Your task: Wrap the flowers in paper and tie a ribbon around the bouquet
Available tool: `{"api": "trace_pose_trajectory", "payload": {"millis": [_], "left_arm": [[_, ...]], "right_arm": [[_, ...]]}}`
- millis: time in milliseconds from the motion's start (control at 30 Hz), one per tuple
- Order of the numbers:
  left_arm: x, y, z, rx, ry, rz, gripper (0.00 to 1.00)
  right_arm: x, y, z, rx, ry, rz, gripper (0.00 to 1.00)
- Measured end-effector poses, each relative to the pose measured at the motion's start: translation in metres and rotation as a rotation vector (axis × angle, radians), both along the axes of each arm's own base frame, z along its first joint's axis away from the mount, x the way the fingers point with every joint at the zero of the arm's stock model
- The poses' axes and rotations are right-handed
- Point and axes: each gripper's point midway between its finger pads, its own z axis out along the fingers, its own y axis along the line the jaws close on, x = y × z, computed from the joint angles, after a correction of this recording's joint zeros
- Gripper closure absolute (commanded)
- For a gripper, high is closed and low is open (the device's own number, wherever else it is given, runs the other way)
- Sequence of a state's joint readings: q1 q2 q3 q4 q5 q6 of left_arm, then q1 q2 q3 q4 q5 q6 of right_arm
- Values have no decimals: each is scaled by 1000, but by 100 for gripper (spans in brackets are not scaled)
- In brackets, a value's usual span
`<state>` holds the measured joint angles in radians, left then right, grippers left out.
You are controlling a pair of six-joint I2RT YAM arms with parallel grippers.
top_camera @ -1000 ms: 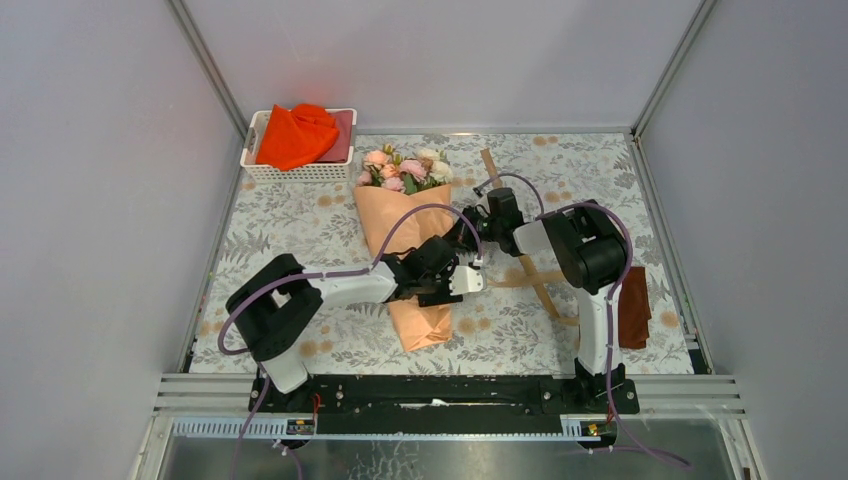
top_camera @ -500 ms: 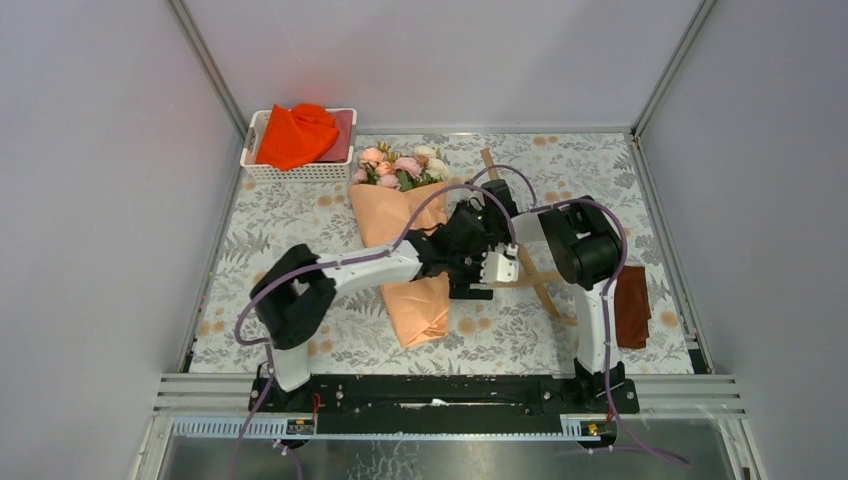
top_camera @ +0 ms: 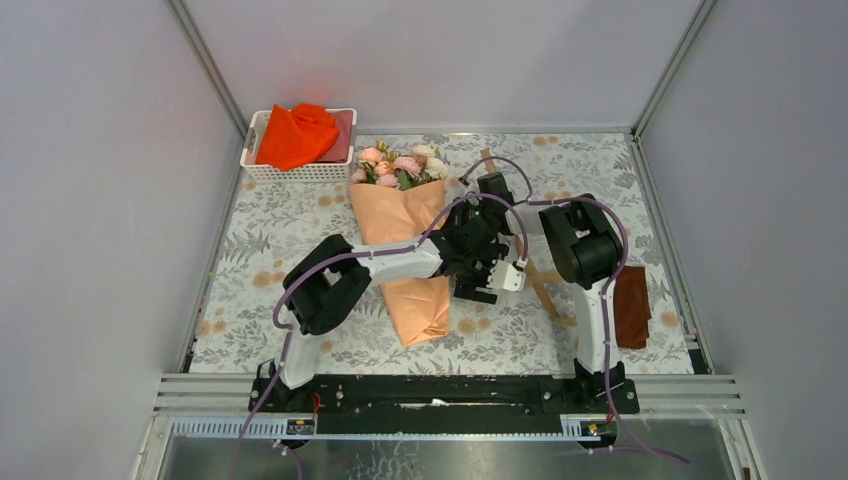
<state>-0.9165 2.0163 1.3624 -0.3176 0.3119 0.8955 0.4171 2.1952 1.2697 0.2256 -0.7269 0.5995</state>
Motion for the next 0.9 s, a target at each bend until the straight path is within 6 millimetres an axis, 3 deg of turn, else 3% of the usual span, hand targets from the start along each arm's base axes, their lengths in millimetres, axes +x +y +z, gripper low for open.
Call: {"api": "trace_pose_trajectory", "payload": {"millis": [133, 267, 467, 600, 733, 800, 900], "left_arm": [[1, -3, -3, 4, -3, -20, 46], [-6, -1, -8, 17, 25, -39, 99], [-32, 5, -12, 45, 123, -37, 100], [-87, 28, -1, 60, 243, -41, 100], [-156, 55, 26, 77, 341, -101, 100], [-179, 71, 35, 99, 374, -123, 100], [-195, 108, 34, 179, 400, -105, 100]], "right_arm": [[0, -2, 0, -23, -4, 16, 100], [0, -3, 0, -34, -8, 26, 100], [-1, -3, 0, -40, -1, 28, 100], [-4, -4, 2, -44, 30, 14, 100], [-6, -7, 14, -55, 50, -13, 100], [-7, -8, 27, -54, 43, -20, 100], [-6, -9, 51, -51, 17, -30, 100]]}}
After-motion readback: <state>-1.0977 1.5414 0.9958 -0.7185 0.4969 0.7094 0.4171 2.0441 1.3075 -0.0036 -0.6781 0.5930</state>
